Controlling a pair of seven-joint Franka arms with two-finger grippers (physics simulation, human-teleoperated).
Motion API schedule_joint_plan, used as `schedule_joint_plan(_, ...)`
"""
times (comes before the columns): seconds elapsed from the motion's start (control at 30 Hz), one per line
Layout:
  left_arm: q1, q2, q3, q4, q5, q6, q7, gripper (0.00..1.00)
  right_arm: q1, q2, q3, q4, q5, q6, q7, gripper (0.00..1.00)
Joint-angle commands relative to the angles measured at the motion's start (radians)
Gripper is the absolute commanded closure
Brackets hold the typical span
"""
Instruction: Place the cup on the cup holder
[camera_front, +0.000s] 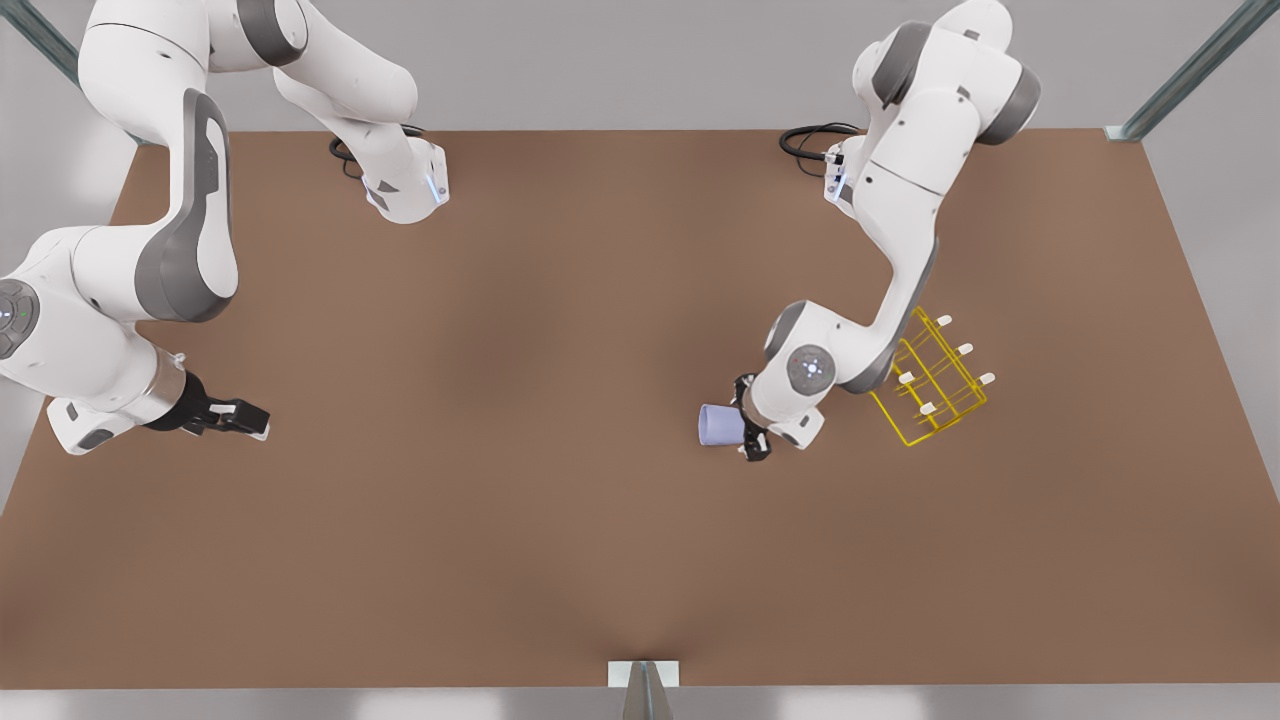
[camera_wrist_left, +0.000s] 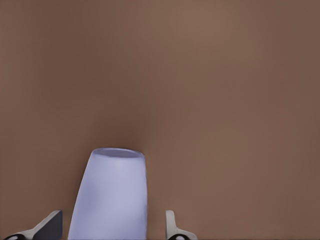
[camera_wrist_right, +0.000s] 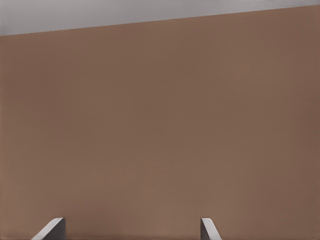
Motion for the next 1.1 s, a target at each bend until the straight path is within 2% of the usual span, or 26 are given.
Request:
schedule_joint_plan(0.0, 0.000, 0.004, -0.001, -0.002, -0.003, 0.000, 0.146, 0.00, -0.001, -0.001, 0.000, 0.001, 0.001, 0.001, -0.086, 0.00)
schedule_joint_plan(0.63, -0.011, 0.102, -0.017, 0.003, -0.004, 0.048, 0.164, 0.00, -0.001, 0.000, 0.000, 0.002, 0.002, 0.001, -0.086, 0.00)
schedule_joint_plan(0.7, -0.011, 0.099, -0.016, 0.004, -0.012, 0.046, 0.159, 0.39, 0.001, -0.001, 0.000, 0.002, 0.002, 0.001, -0.086, 0.00)
schedule_joint_plan(0.83, 0.003, 0.030, -0.014, 0.032, -0.067, -0.001, 0.170, 0.35, 0.001, -0.001, 0.000, 0.002, 0.002, 0.002, -0.086, 0.00)
schedule_joint_plan(0.87, 0.006, 0.033, -0.001, 0.154, -0.107, -0.165, 0.153, 0.34, 0.001, -0.001, 0.000, 0.002, 0.002, 0.002, -0.086, 0.00)
schedule_joint_plan(0.97, 0.006, 0.022, 0.067, 0.293, -0.058, -0.401, 0.121, 0.31, 0.001, 0.000, 0.000, 0.002, 0.002, 0.004, -0.086, 0.00)
schedule_joint_plan(1.0, -0.046, 0.005, 0.169, 0.313, -0.036, -0.451, 0.112, 0.31, 0.001, 0.000, 0.000, 0.002, 0.002, 0.004, -0.086, 0.00)
schedule_joint_plan(1.07, -0.405, -0.024, 0.634, 0.310, -0.038, -0.537, 0.129, 0.31, 0.001, 0.000, 0.000, 0.002, 0.002, 0.004, -0.086, 0.00)
